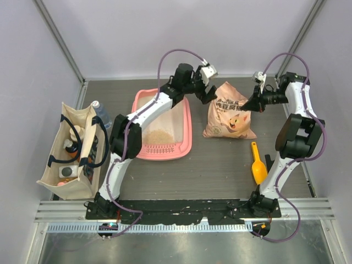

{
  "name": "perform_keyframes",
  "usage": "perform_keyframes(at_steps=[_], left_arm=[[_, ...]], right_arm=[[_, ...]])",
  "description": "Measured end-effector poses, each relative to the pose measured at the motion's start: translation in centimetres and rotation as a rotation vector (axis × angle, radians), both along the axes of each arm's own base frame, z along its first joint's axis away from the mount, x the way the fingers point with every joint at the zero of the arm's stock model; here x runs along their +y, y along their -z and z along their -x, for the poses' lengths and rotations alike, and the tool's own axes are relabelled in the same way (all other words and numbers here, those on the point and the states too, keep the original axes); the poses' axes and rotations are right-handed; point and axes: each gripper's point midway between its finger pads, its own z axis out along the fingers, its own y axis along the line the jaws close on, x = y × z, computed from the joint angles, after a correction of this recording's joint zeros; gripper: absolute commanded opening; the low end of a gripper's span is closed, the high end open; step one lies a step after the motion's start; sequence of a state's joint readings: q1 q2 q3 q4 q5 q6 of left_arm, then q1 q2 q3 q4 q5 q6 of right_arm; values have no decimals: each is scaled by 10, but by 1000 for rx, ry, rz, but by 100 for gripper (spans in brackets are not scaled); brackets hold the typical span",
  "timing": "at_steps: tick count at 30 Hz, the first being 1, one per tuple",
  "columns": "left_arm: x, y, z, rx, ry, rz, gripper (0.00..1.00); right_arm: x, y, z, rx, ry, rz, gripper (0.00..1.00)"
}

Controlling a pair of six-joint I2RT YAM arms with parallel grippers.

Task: Fill the litter box with clean litter
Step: Close the cat litter bag at the center of the board.

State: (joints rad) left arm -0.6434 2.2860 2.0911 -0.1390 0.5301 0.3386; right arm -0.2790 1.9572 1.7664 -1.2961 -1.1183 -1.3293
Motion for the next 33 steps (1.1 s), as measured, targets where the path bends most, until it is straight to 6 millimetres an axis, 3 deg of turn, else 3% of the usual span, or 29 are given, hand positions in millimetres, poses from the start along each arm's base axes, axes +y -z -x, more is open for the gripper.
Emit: perform_keyframes(at_steps=[4,7,9,16,19,22,23,25,28,29,30,33], left_arm=[[12,-24,-18,193,-140,157,75],[12,-54,-30,354,-138,325,79],[11,-61,-33,431,-117,389,84],[3,-25,-9,790,-124,407,84],[-5,-6,4,900,-146,381,78],[-13,6,11,952,-153,359,68],[-17,10,13,961,-155,352,58],[-22,18,17,990,-172,339,50],[-23,28,20,1025,-197,328,22],[-23,30,20,1039,-201,332,5],[-23,31,21,1052,-202,341,0],[-22,30,25,1096,-213,360,0]], right_arm=[[-4,-2,-13,16,13,-3,2],[-7,-2,-22,25,25,0,1],[-7,-2,-23,35,31,2,1],[-7,-3,-21,64,45,5,1],[-7,-4,-22,64,47,8,1],[-8,-3,-22,68,49,9,1],[-8,-3,-22,70,50,10,2],[-8,-3,-22,71,51,11,1],[-8,-3,-21,74,51,13,1],[-8,-3,-21,76,51,13,1],[-7,-3,-21,75,49,13,1],[-6,-3,-20,77,45,12,2]])
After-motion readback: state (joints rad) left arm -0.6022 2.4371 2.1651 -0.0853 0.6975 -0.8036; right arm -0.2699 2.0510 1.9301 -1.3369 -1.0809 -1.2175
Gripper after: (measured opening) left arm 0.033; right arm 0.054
